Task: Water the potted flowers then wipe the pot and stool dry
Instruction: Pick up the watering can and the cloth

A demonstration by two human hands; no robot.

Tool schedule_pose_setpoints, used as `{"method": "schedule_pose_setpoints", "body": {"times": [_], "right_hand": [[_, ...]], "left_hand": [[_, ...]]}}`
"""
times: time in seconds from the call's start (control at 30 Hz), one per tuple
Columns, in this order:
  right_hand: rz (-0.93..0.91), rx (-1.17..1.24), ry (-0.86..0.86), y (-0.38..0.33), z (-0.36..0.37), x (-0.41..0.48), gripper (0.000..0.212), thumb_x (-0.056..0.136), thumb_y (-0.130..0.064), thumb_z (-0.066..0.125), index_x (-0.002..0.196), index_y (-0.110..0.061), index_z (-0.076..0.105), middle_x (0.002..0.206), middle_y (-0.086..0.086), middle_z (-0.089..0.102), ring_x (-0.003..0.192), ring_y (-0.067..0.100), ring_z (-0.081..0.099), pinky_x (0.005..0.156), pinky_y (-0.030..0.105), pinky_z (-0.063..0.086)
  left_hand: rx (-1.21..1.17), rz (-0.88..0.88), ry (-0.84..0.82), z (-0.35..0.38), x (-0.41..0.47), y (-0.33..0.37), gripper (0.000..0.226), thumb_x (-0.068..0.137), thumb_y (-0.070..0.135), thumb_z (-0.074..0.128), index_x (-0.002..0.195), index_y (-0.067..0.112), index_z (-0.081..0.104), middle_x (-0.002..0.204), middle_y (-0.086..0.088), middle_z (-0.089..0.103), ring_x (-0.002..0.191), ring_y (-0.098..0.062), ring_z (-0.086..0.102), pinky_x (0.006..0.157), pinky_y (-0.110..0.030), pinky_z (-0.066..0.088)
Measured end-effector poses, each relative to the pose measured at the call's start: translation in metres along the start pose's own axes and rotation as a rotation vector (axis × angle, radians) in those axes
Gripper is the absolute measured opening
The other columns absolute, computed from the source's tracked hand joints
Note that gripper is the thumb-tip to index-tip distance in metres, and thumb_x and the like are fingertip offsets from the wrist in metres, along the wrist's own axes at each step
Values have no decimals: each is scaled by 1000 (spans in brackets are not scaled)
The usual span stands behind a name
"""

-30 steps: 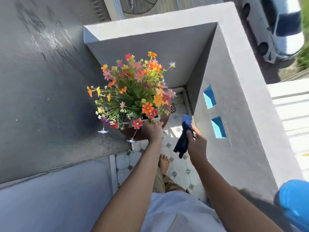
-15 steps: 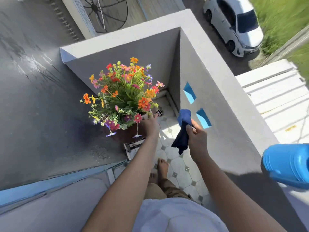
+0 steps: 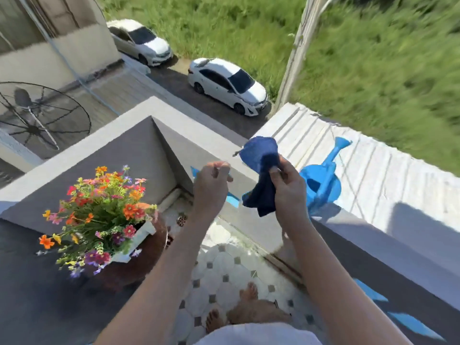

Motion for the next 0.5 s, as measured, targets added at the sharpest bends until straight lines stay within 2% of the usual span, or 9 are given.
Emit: {"method": "schedule_pose_setpoints", "body": {"times": [0.07,0.17,0.27,0.33,0.43,0.5], "right_hand": [[-25,74,152,-16,-43,1,22,98,-16,54,109,-28,69,93,-14,72,82,-2,61,80,16,50],[-38,157,295,-26,-96,6,24,98,-15,54,119,-14,65,108,1,71,93,8,62,92,30,49],[-70,206,403,-27,-151,7,29,97,-14,53,125,-9,62,118,7,69,104,19,64,94,34,49],[-57,233,453,-25,-175,5,31,98,-13,52,127,-13,62,122,6,69,113,23,64,96,35,50],[-34,220,490,-22,-212,5,29,100,-15,51,126,-16,63,120,7,69,107,20,64,94,39,50],[-23,189,493,-18,-234,12,27,100,-16,51,124,-15,63,118,10,69,102,21,64,89,41,50]], "left_hand": [[-85,8,-95,33,-14,18,18,90,28,57,77,17,64,60,3,64,45,-14,49,52,-29,39],[-167,-10,-203,78,-31,33,18,90,23,57,84,7,65,61,-1,62,44,-15,46,44,-27,36],[-266,-107,-340,132,-48,45,16,90,20,58,88,5,65,61,-2,60,42,-15,42,41,-24,32],[-328,-203,-428,161,-53,46,16,88,21,58,91,10,69,62,-2,60,42,-14,40,43,-24,33],[-440,-440,-545,216,-60,42,17,85,27,64,97,19,73,66,1,62,43,-11,37,45,-23,34],[-480,-570,-549,252,-64,32,18,87,29,63,102,19,69,72,1,64,40,-9,38,41,-20,35]]}}
Point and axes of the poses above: each hand's wrist, its own x-axis towards the middle knuckle, its own z-axis out of the palm, y = z × x, the point moved 1 cm from there along x, towards the middle knuckle
